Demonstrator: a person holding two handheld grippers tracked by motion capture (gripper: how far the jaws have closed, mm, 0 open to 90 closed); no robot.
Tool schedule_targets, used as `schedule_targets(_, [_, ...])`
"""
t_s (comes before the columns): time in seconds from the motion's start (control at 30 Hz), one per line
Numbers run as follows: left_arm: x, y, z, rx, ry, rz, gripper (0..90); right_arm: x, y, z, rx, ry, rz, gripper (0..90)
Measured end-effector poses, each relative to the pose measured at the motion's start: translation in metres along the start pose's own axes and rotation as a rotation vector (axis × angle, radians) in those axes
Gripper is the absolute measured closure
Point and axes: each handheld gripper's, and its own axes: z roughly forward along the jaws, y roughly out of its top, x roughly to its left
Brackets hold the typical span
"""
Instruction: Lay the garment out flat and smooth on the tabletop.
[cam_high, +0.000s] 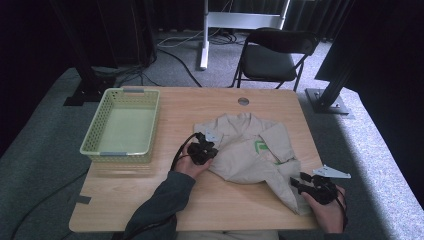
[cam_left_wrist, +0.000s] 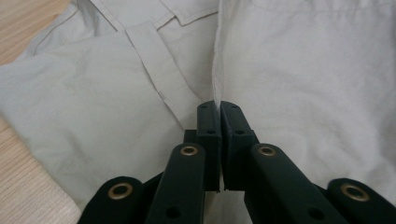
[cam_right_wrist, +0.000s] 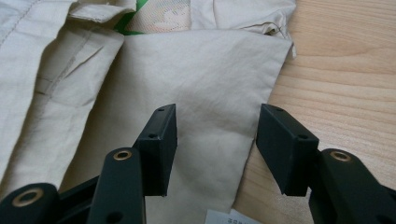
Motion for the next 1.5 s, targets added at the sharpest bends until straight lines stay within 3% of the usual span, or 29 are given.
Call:
schedule_targets(0.3, [-0.006,-0.006,-0.02,-0.053,-0.033,-0.019,89.1,0.005,0.001,0.001,0.014,-0.046,-0.045,49.5])
schedule_targets(0.7, [-0.009,-0.016,-0.032,-0.082,-0.038,-0.02,89.3,0.008,0.002,-0.002,0.031,-0.049,-0.051,77.5])
schedule_targets(0.9, [-0.009,-0.02,-0.036,-0.099,-0.048,-0.027,89.3,0.011,0.002,-0.003,0.041,-0.055,-0.062,85.2])
schedule_targets(1.5, [-0.004,-0.04,-0.05,-0.122,-0.07,-0.076,89.3,0.008,-0.001,-0.011,0.063,-0.09,-0.055,86.2])
